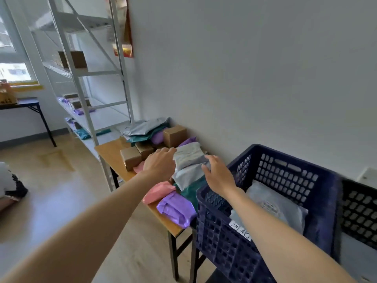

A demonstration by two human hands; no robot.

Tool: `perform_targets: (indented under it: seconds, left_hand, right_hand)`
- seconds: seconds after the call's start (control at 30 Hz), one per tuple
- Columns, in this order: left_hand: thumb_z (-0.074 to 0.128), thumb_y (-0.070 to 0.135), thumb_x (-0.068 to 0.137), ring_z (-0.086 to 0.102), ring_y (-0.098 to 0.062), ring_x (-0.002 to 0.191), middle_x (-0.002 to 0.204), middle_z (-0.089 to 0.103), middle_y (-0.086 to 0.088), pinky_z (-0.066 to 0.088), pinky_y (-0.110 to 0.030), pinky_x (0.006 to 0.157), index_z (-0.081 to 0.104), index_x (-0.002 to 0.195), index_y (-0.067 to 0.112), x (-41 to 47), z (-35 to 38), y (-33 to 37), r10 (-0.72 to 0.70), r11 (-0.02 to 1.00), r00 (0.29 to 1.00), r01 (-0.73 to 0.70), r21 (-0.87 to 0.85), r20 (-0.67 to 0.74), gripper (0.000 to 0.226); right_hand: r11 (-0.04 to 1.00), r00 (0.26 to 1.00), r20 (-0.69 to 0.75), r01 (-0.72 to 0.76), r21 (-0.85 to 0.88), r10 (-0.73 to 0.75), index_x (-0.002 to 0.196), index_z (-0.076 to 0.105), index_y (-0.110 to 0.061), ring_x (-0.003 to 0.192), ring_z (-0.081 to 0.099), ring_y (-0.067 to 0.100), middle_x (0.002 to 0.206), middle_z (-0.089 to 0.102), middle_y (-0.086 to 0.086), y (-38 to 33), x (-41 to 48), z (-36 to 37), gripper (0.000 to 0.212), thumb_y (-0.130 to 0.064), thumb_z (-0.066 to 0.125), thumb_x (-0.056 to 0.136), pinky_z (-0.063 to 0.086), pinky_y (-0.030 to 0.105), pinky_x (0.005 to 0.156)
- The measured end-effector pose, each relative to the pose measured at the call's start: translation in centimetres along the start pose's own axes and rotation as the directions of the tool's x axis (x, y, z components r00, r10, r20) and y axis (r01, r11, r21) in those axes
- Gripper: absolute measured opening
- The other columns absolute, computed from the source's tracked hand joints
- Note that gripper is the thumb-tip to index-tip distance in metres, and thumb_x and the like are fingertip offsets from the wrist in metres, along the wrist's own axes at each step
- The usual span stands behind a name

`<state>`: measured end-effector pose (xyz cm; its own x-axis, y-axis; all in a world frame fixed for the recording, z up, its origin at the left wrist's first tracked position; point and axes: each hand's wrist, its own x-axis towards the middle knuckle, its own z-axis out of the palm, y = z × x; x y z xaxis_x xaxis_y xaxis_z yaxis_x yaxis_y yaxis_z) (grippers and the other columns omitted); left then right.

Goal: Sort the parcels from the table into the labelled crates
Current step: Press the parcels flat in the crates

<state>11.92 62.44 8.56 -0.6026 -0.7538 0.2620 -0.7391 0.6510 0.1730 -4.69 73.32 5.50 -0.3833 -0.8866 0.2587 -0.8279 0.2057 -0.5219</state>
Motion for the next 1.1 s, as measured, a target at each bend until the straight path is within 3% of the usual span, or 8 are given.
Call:
perform_targets:
  seconds: [0.13,0.3,0.57,0.73,0.9,1.1]
  left_hand:
    - [0.043,0.019,0.095,0.055,-0.029,0.114,0.128,0.056,-0.009,0.046,-0.038,0.088,0.048,0.134,0.023,1.9,-0.1,-6.4,-0.039,0.987,0.999,0.036,-0.154,-0.02,0.04]
    - [0.044,0.019,0.095,0.055,-0.026,0.112,0.131,0.055,-0.007,0.049,-0.036,0.083,0.047,0.137,0.022,4.1,0.6,-13.4,-0.089,0.969,0.995,0.079,-0.232,-0.033,0.042]
    - [0.045,0.018,0.096,0.052,-0.026,0.121,0.139,0.051,-0.008,0.042,-0.031,0.085,0.046,0.139,0.02,9.7,2.9,-21.2,-0.145,0.962,0.989,0.133,-0.237,-0.034,0.043]
    - [0.045,0.018,0.097,0.051,-0.028,0.121,0.138,0.052,-0.008,0.043,-0.036,0.092,0.046,0.139,0.02,14.7,5.4,-26.1,-0.171,0.957,0.985,0.16,-0.242,-0.026,0.042]
    - [0.046,0.019,0.097,0.056,-0.024,0.113,0.135,0.054,-0.006,0.041,-0.029,0.083,0.045,0.139,0.023,20.2,8.7,-31.1,-0.171,0.961,0.985,0.173,-0.214,0.03,0.042]
    - [0.044,0.023,0.098,0.058,-0.024,0.107,0.132,0.055,-0.005,0.048,-0.033,0.08,0.044,0.139,0.023,28.5,11.9,-36.9,-0.203,0.963,0.974,0.218,-0.156,0.103,0.041]
  right_hand:
    - [1.0,1.0,-0.021,0.016,0.011,-0.015,0.144,0.037,-0.01,0.131,0.043,0.026,0.147,0.04,0.011,-3.6,3.8,3.8,0.046,-0.028,0.039,0.102,0.039,0.037,0.102]
    - [1.0,1.0,-0.012,0.022,0.02,-0.022,0.14,0.039,-0.008,0.125,0.047,0.027,0.141,0.045,0.014,-6.9,8.7,7.8,0.043,-0.025,0.042,0.101,0.042,0.035,0.096]
    - [0.997,0.999,0.025,0.031,0.067,-0.032,0.142,0.039,-0.012,0.127,0.048,0.026,0.144,0.044,0.011,-9.4,17.5,13.8,0.045,-0.028,0.044,0.101,0.042,0.034,0.096]
    - [0.992,0.999,0.046,0.023,0.122,-0.028,0.141,0.041,-0.012,0.128,0.047,0.025,0.145,0.043,0.009,-9.5,24.2,18.0,0.044,-0.027,0.046,0.1,0.041,0.036,0.1]
    - [0.99,0.998,0.07,-0.011,0.14,0.001,0.14,0.043,-0.01,0.128,0.047,0.025,0.143,0.044,0.01,-8.2,31.8,21.8,0.043,-0.024,0.047,0.1,0.039,0.035,0.101]
    - [0.986,0.993,0.107,-0.059,0.155,0.042,0.14,0.043,-0.01,0.132,0.043,0.023,0.145,0.044,0.009,-6.4,41.0,26.7,0.042,-0.023,0.047,0.1,0.037,0.03,0.102]
